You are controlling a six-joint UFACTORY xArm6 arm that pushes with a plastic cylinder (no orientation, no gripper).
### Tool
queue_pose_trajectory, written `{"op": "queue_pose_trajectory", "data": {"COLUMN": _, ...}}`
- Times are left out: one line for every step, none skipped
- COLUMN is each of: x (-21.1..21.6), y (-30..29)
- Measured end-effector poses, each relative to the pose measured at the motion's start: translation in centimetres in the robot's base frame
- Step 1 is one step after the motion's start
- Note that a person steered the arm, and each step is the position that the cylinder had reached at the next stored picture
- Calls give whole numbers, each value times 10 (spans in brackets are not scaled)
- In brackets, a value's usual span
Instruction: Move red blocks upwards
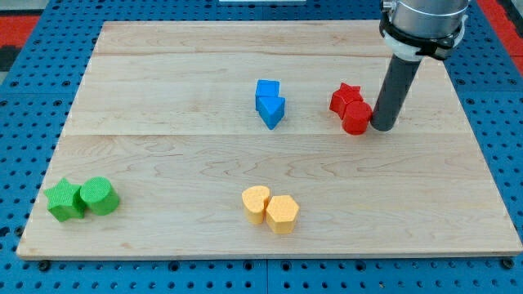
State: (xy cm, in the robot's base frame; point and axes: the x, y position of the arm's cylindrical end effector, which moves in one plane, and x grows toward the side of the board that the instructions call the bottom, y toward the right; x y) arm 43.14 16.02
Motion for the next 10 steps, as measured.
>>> {"op": "queue_pose_trajectory", "data": {"x": 0, "y": -31}}
{"op": "queue_pose_trajectory", "data": {"x": 4, "y": -35}}
{"op": "queue_pose_trajectory", "data": {"x": 15, "y": -41}}
{"op": "queue_pose_trajectory", "data": {"x": 25, "y": -77}}
{"op": "queue_pose_trajectory", "data": {"x": 22, "y": -98}}
{"op": "queue_pose_trajectory", "data": {"x": 15, "y": -70}}
{"op": "queue_pose_trajectory", "data": {"x": -2, "y": -54}}
{"op": "queue_pose_trajectory", "data": {"x": -12, "y": -52}}
{"op": "queue_pose_trajectory", "data": {"x": -12, "y": -70}}
{"op": "queue_pose_trajectory", "data": {"x": -13, "y": -75}}
